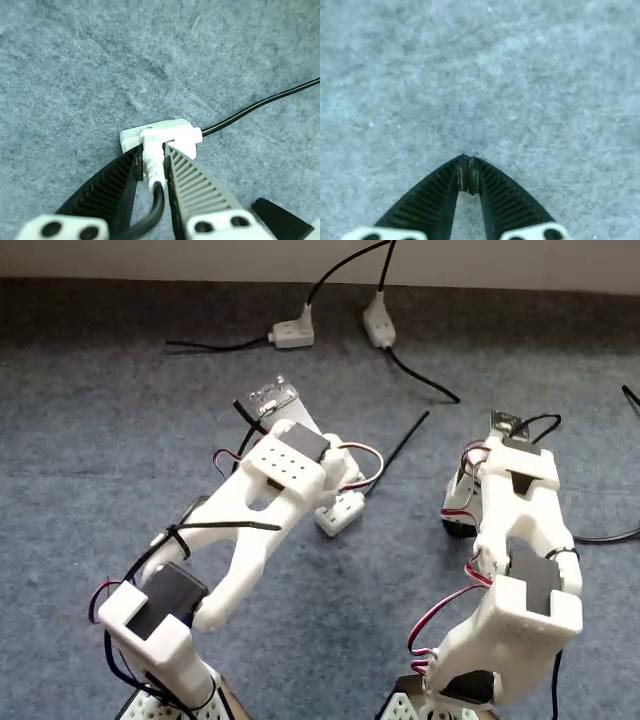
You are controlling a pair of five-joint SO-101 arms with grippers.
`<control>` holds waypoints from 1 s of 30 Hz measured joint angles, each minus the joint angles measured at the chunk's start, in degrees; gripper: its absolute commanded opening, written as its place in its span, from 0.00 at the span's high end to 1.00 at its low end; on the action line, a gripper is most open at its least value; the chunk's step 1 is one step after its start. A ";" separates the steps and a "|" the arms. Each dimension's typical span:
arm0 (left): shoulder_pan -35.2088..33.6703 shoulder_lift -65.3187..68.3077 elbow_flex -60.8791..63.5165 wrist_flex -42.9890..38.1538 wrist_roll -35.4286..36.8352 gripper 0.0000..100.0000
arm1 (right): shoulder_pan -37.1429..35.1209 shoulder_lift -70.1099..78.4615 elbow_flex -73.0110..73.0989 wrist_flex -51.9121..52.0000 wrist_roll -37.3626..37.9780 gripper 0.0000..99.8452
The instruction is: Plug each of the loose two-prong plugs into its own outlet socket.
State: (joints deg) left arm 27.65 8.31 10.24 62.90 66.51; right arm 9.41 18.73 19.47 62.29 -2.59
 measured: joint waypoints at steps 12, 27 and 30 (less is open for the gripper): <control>4.66 -0.62 0.18 3.25 0.53 0.99 | 0.00 0.00 0.35 -0.53 0.00 0.99; 5.01 -0.62 -9.41 18.81 13.98 0.99 | 0.00 0.00 0.35 -0.53 -0.35 0.99; 5.19 -0.35 -9.41 16.53 13.98 0.99 | 0.00 0.00 0.35 -0.53 -0.35 0.99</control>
State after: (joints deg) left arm 32.84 7.96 0.84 79.43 80.48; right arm 9.41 18.73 19.82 61.76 -2.95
